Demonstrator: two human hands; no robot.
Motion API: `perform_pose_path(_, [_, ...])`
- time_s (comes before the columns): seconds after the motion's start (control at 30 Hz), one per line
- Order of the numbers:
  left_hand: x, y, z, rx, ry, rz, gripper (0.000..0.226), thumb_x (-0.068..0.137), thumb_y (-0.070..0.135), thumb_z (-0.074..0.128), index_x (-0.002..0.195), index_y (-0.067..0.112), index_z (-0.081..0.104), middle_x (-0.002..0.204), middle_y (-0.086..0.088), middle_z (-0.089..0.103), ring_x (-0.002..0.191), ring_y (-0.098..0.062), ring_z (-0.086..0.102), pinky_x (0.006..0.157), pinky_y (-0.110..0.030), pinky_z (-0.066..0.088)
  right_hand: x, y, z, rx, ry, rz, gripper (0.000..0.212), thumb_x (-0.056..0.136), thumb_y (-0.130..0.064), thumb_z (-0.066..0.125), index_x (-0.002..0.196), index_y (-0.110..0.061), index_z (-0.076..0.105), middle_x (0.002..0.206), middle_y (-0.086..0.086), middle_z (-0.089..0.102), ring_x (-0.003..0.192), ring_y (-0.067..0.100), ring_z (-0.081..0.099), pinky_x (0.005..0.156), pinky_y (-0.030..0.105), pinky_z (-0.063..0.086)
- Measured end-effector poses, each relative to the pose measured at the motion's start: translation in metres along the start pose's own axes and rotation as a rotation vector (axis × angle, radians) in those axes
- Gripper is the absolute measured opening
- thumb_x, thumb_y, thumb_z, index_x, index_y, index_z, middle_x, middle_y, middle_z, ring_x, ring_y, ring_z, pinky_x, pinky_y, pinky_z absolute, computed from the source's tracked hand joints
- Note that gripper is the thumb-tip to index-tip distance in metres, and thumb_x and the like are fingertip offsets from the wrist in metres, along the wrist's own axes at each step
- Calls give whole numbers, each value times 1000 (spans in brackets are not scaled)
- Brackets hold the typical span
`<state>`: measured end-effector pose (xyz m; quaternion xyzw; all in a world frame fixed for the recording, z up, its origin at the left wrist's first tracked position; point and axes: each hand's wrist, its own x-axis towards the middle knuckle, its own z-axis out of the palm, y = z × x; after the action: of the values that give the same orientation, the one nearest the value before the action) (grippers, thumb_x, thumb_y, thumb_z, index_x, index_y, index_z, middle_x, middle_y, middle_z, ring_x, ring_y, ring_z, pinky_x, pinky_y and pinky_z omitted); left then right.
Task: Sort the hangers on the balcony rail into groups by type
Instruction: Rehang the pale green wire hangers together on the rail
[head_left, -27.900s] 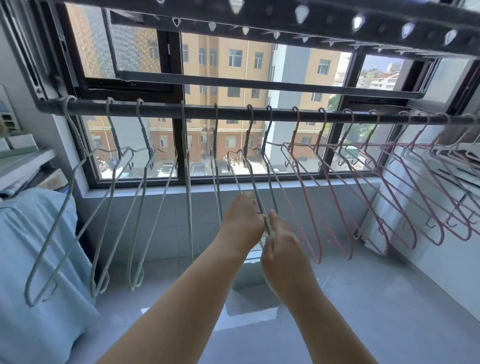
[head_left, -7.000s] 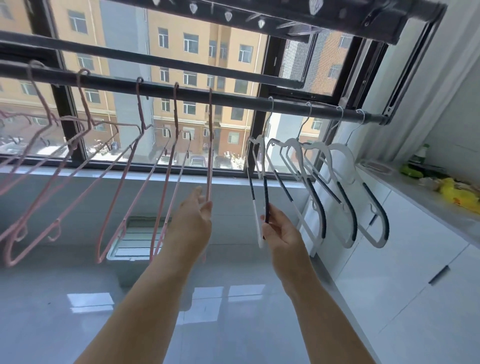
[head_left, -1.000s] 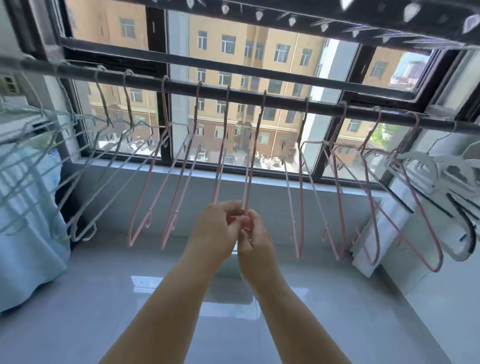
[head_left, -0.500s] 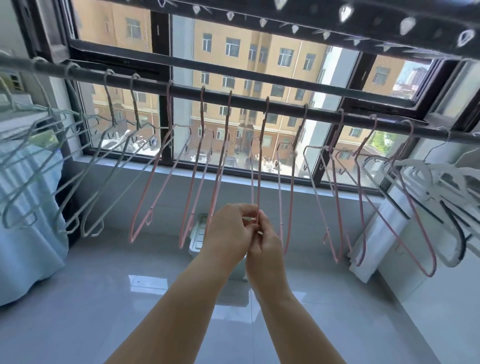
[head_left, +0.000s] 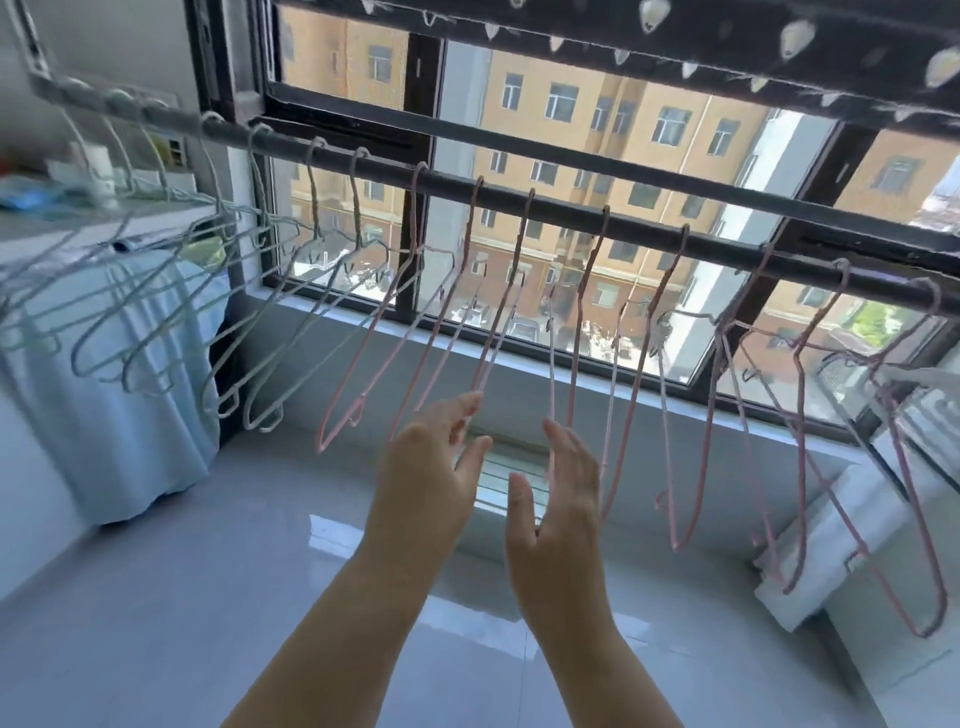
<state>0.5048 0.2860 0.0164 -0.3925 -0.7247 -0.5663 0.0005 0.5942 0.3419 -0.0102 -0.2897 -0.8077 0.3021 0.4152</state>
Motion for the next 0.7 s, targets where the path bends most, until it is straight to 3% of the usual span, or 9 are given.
perform_pose_path(0.07, [-4,-12,-16,24,65,-17,39,84,13,61,122,18,55,112,5,59,99,-4,54,79,1,37,-1,-4,8,30,-99,-2,51,85,-24,41,136,-16,37,132,-8,38,126,1,31,104,4,18])
perform_pose_path(0.17, [-6,-28,-37,91,145,-25,37,84,13,61,120,17,56,113,3,59,100,-7,51,87,-12,38,-3,-11,21,53,-210,30,48,91,-16,47,137,-19,34,138,-4,38,128,8,34,111,24,27])
perform_pose_path(0.23, [-3,-37,-50,100,148,-31,36,84,12,61,119,18,56,112,3,60,97,-7,52,81,-5,36,-3,-14,31,78,-240,37,49,91,-13,49,136,-25,34,138,-6,38,129,8,35,111,32,31])
perform_pose_path(0.37, [4,-50,-70,95,107,-35,35,84,14,61,117,23,56,105,10,59,92,-4,54,73,2,38,-2,-24,50,103,-241,45,50,90,-12,49,129,-40,36,136,-8,38,127,7,37,110,35,34])
perform_pose_path(0.5, [13,-67,-97,35,12,-40,31,83,16,63,112,26,59,100,12,61,91,-1,57,76,-6,45,-10,-32,68,114,-206,69,46,87,-18,50,113,-53,34,122,-15,42,117,6,43,107,32,36])
perform_pose_path(0.6, [18,-86,-121,8,-56,-56,27,82,18,64,106,29,61,96,14,64,87,-1,59,74,-3,43,-22,-32,85,113,-155,101,41,79,-27,49,111,-50,38,119,-18,44,115,4,45,107,34,36])
perform_pose_path(0.7, [22,-103,-142,-2,-91,-73,28,81,18,65,104,32,60,95,17,63,86,2,58,73,-2,42,-30,-29,101,63,-93,123,41,74,-30,49,110,-47,41,124,-6,50,120,16,46,106,41,36])
